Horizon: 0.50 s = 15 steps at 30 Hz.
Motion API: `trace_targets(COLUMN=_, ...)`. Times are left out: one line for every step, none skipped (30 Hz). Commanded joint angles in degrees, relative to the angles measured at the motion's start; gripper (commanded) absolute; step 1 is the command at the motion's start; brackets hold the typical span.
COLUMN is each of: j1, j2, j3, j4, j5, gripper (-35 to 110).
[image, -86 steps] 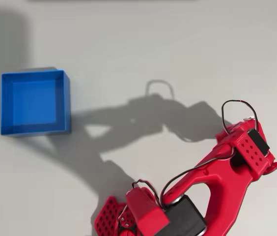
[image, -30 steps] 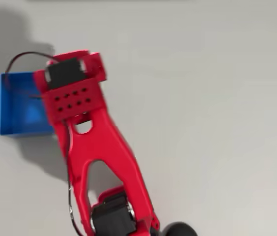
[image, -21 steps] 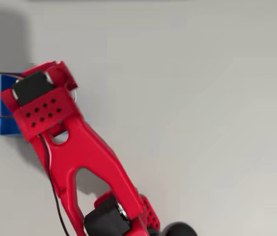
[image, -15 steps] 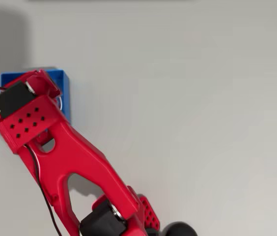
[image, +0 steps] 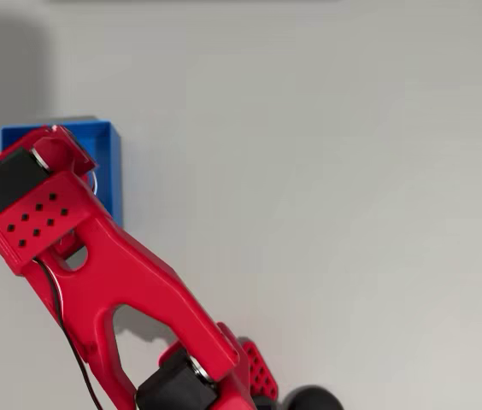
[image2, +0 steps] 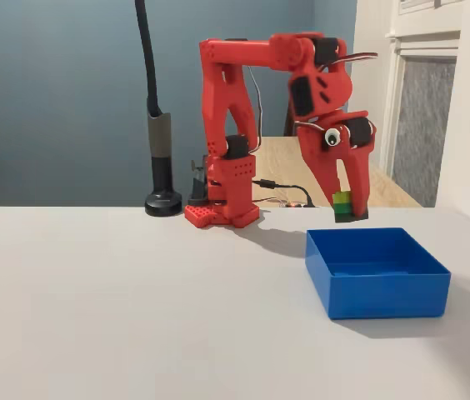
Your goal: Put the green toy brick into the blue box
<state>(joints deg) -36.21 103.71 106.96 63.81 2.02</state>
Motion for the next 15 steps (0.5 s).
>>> trace_targets(j1=-1.58, j2=4.22, j3=-0.35, j4=-0.26, j5=0.26, gripper=7)
trace_targets(j1=-1.58, j2=4.22, j3=-0.26, j4=-0.26, j5=0.26, gripper=8)
trace_targets(j1=-1.67, j2=4.13, j3=-0.18, j4=-0.35, j5=0.35, gripper=9)
trace_targets(j1=-1.67, j2=4.13, j3=-0.09, j4=-0.35, j5=0.35, gripper=10)
trace_targets(j1=-1.76, j2=4.13, j3=0.00, j4=-0.35, j5=0.35, gripper=11)
trace_targets(j1=-1.76, j2=4.13, j3=0.00, j4=-0.35, j5=0.35, gripper=12)
trace_targets(j1=-1.85, j2=4.13, j3=0.09, j4=-0.35, j5=0.35, gripper=13)
trace_targets(j1=-1.85, j2=4.13, j3=0.09, j4=-0.35, j5=0.35, gripper=13)
trace_targets(j1=-1.93, j2=4.13, j3=0.09, j4=-0.35, j5=0.35, gripper=14)
trace_targets(j1=-2.02, j2=4.13, j3=0.09, j4=-0.35, j5=0.26, gripper=14)
trace_targets(j1=-2.02, j2=4.13, j3=0.09, j4=-0.35, j5=0.26, gripper=14)
trace_targets(j1=-2.02, j2=4.13, j3=0.09, j4=-0.35, j5=0.26, gripper=15)
trace_targets(j1=-2.11, j2=4.13, j3=0.09, j4=-0.35, j5=0.26, gripper=14)
trace_targets(j1=-2.11, j2=4.13, j3=0.09, j4=-0.35, j5=0.26, gripper=14)
trace_targets(j1=-2.11, j2=4.13, j3=0.09, j4=-0.35, j5=0.26, gripper=13)
